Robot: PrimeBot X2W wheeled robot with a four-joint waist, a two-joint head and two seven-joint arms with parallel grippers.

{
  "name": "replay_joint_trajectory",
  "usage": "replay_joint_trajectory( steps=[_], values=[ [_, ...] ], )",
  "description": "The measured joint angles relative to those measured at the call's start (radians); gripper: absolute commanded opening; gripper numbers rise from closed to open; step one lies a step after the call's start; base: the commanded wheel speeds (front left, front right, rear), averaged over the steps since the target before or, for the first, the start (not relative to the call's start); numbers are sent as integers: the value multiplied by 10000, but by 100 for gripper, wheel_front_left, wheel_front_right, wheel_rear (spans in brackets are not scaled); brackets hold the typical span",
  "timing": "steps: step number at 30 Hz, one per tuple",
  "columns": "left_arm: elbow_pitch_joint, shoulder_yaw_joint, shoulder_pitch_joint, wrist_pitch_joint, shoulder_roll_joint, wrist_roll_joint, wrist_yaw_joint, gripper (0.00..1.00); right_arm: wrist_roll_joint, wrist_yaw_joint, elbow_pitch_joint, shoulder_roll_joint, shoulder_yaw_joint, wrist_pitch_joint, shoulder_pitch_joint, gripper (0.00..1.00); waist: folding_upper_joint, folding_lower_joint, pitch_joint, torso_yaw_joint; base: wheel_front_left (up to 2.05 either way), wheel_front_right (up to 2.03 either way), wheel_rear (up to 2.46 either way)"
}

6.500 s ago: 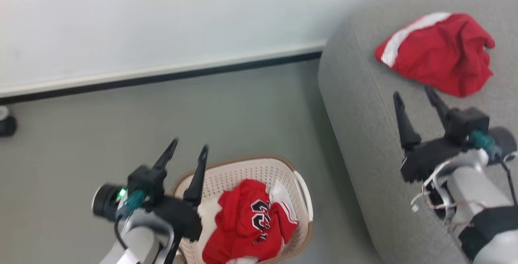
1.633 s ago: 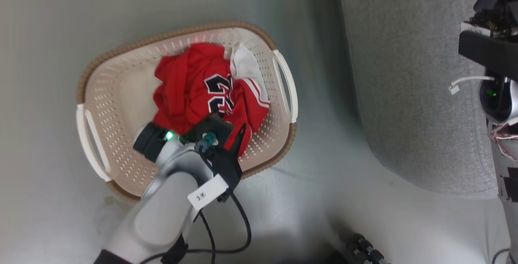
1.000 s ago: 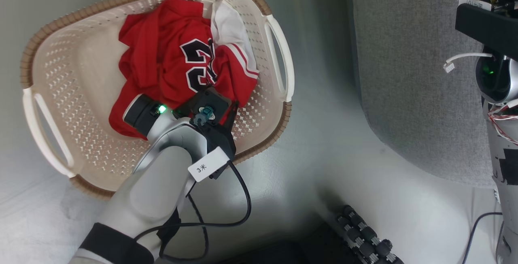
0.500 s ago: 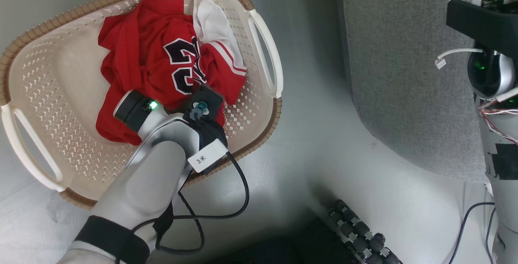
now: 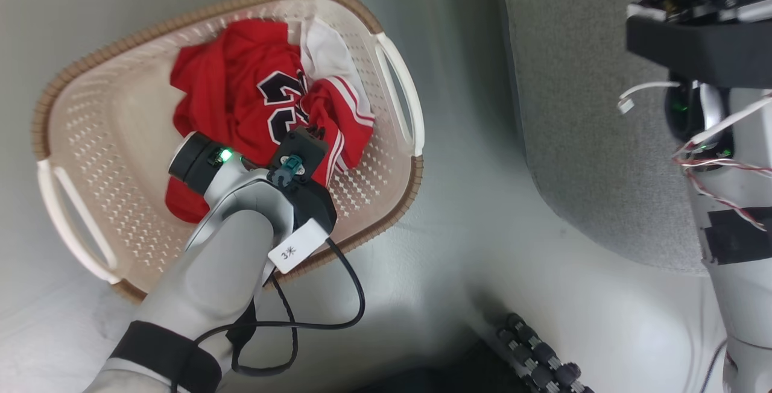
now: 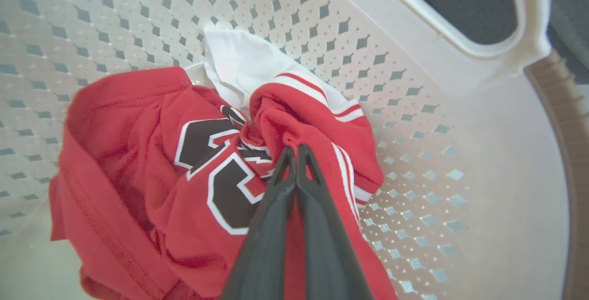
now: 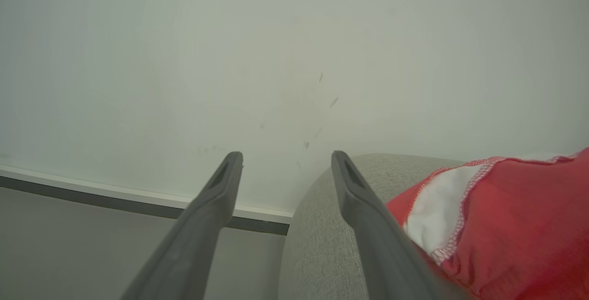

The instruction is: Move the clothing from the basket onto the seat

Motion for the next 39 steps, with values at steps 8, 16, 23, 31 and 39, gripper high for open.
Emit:
replay_joint_trajectory(
  steps=[8,16,23,31,39],
  values=[
    [-38,90,64,-949,-40,-441,-92,0,-25,326,884,15,345,-23,608,100,0,0,-895,319,0,0,0],
    [-439,171,134,-1216,-58,-934,-165,0,-96,491,1336,-50,447,-23,1214,100,-1,-1,-1725,699,0,0,0],
    [-974,184,229,-1317,-113,-1609,-167,0,-59,516,1714,61,345,-25,2024,100,-1,-1,-2604,1112,0,0,0],
    [-1266,180,230,-1386,-127,-1703,-267,0,29,512,2151,199,268,-23,2881,100,-1,-2,-3658,1527,0,0,0],
    [-1751,155,252,-1390,-159,-1887,-420,0,105,500,2525,192,138,-23,3857,100,-1,-2,-4724,1890,0,0,0]
  ],
)
